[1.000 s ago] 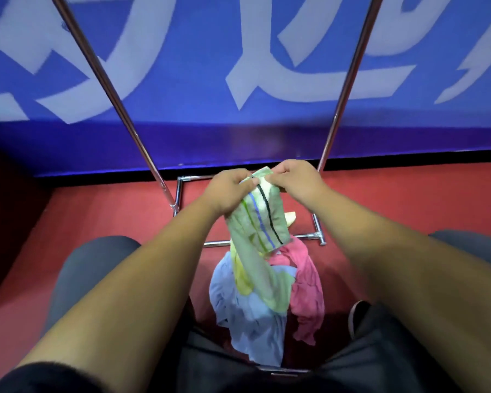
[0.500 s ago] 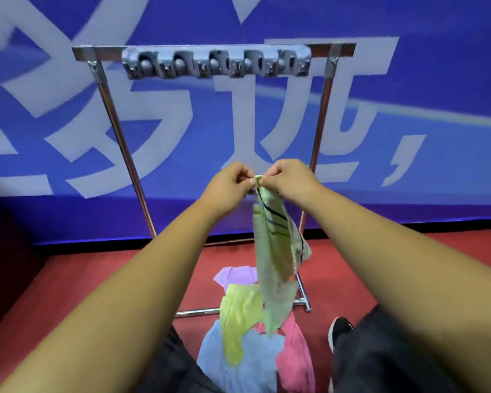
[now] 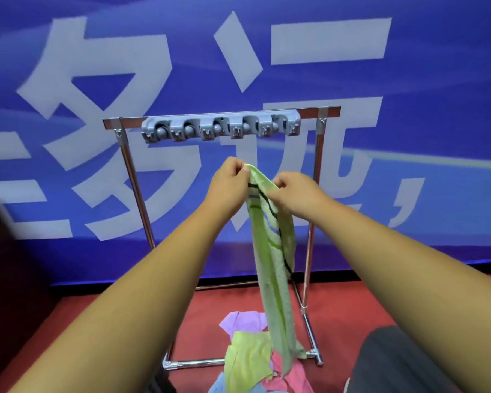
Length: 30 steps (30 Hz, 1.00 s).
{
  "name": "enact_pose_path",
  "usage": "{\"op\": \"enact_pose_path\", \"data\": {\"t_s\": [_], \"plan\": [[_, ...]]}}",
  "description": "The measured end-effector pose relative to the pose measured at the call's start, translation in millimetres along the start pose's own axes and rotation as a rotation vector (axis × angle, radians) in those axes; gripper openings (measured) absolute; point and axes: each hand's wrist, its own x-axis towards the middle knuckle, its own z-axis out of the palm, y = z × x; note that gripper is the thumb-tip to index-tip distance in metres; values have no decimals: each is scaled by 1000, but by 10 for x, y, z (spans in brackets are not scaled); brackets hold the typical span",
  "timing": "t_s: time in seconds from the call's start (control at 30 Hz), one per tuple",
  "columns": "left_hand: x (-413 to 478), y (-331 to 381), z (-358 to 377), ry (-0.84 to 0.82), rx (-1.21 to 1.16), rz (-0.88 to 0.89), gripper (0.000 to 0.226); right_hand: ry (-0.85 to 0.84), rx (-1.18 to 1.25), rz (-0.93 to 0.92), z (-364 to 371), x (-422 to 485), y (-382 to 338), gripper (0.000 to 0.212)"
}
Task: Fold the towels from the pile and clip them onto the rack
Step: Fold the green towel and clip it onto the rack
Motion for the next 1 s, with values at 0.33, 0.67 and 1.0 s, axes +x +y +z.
{"op": "enact_pose_path", "data": {"t_s": [0.33, 0.67, 1.0], "plan": [[286, -19, -694, 259, -56, 94, 32, -98, -288, 74, -116, 102, 259, 13], [375, -186, -1359, 373, 243, 145, 25, 19, -120, 121, -371, 310, 374, 23], [411, -246, -1751, 412, 441, 136, 16, 249, 125, 76, -364, 375, 85, 17]]}}
